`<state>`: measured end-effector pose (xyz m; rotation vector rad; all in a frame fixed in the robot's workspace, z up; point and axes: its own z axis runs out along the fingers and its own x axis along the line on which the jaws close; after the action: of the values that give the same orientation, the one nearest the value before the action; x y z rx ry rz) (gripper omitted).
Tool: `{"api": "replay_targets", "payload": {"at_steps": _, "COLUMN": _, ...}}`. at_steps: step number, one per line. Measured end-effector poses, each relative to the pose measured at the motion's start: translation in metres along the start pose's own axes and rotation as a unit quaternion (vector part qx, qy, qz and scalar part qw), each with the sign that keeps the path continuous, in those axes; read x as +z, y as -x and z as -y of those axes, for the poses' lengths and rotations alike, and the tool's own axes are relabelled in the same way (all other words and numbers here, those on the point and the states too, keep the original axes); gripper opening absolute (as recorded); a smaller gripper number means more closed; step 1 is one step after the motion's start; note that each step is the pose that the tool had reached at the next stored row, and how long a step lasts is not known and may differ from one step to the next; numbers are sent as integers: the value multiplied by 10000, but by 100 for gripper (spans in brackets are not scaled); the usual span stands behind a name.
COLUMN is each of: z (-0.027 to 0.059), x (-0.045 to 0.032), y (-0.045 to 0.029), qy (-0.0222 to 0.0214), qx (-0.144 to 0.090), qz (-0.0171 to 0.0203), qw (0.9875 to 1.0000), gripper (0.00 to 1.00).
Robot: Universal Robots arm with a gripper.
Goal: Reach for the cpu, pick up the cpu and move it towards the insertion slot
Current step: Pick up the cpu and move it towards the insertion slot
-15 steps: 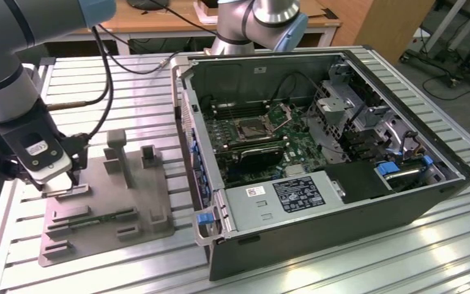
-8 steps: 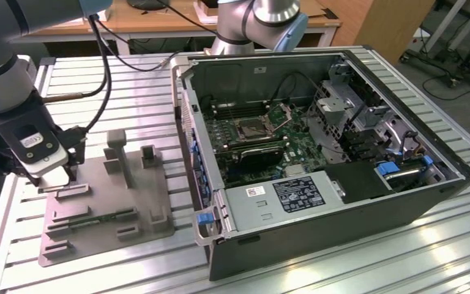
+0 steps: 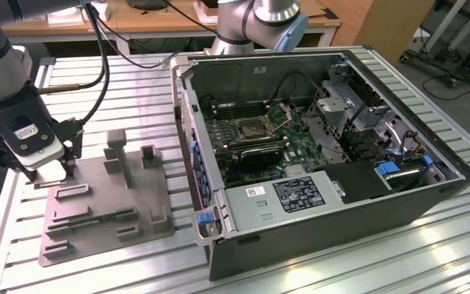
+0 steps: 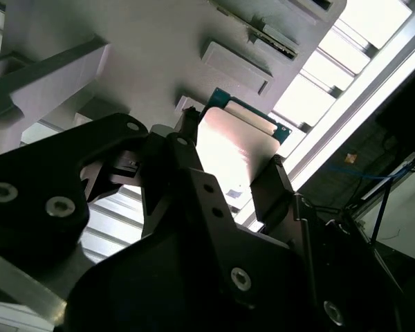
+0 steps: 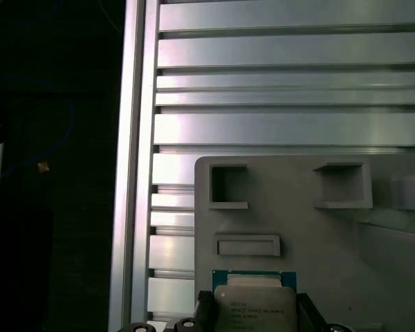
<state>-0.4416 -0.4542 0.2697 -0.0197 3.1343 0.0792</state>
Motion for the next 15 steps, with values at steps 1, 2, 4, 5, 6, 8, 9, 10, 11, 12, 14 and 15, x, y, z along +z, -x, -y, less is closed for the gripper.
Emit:
{"api": "replay_targets", "payload": {"at_steps": 1, "z": 0, "x": 0, "y": 0, "qy": 0, "qx": 0, "qz": 1, "qw": 10000, "gripper": 55}}
{"api": "replay_targets", "payload": {"at_steps": 2, "z": 0, "x": 0, "y": 0, "qy": 1, "qx": 0, "qz": 1, "qw": 10000, "gripper": 55}}
{"api": "replay_targets", "payload": {"at_steps": 4, "z": 0, "x": -4, "y": 0, "qy": 0, "qx": 0, "qz": 0, "qw": 10000, "gripper": 55}}
{"api": "replay_targets", "payload": {"at_steps": 5, "z": 0, "x": -4, "y": 0, "qy": 0, "qx": 0, "qz": 0, "qw": 10000, "gripper": 55}}
{"api": "replay_targets", "payload": {"at_steps": 6, "z": 0, "x": -4, "y": 0, "qy": 0, "qx": 0, "qz": 0, "qw": 10000, "gripper": 55}}
{"api": "replay_targets", "payload": {"at_steps": 8, "z": 0, "x": -6, "y": 0, "qy": 0, "qx": 0, "qz": 0, "qw": 10000, "gripper": 55}}
{"api": "replay_targets", "payload": {"at_steps": 9, "z": 0, "x": -8, "y": 0, "qy": -1, "qx": 0, "qz": -1, "qw": 10000, "gripper": 55}}
{"api": "replay_targets", "payload": {"at_steps": 10, "z": 0, "x": -15, "y": 0, "qy": -1, "qx": 0, "qz": -2, "qw": 10000, "gripper": 55}}
{"api": "replay_targets", "payload": {"at_steps": 11, "z": -1, "x": -20, "y": 0, "qy": -1, "qx": 0, "qz": -2, "qw": 10000, "gripper": 55}}
{"api": "replay_targets", "payload": {"at_steps": 12, "z": -1, "x": -28, "y": 0, "qy": 0, "qx": 0, "qz": -1, "qw": 10000, "gripper": 55}}
{"api": "replay_targets", "payload": {"at_steps": 14, "z": -2, "x": -52, "y": 1, "qy": 0, "qx": 0, "qz": 0, "qw": 10000, "gripper": 55}}
{"api": "replay_targets", "payload": {"at_steps": 15, "z": -3, "x": -65, "y": 1, "qy": 0, "qx": 0, "qz": 0, "qw": 10000, "gripper": 55}}
